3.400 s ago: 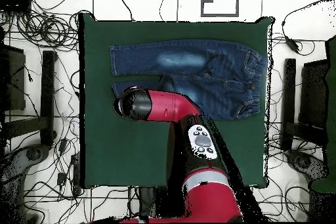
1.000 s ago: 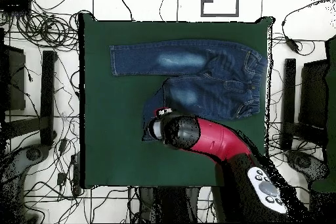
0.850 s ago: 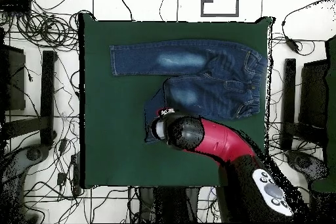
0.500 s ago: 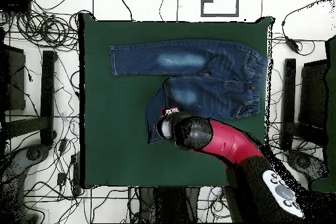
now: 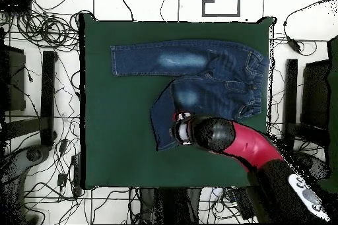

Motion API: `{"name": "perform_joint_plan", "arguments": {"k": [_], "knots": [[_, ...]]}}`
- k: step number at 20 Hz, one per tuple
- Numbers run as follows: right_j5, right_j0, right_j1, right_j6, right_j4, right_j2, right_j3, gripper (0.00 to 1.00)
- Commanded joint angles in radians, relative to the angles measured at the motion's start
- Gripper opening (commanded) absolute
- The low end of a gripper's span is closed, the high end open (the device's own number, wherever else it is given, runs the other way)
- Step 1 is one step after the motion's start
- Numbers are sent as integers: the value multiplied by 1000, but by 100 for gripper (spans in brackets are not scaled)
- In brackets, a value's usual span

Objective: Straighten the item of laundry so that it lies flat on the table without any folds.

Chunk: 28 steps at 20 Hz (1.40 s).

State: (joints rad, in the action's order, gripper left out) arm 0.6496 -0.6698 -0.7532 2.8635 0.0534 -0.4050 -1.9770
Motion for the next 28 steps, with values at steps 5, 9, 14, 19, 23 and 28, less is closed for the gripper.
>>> {"name": "perform_joint_plan", "arguments": {"k": [5,9,14,19,23,28], "knots": [[505,-84,138,-416,85,-203,236,0],[593,-91,159,-419,100,-224,296,0],[635,-86,167,-403,105,-237,325,0],[630,-72,171,-385,109,-231,329,0],[622,-44,179,-352,129,-217,339,0],[727,78,206,-288,246,-153,487,0]]}}
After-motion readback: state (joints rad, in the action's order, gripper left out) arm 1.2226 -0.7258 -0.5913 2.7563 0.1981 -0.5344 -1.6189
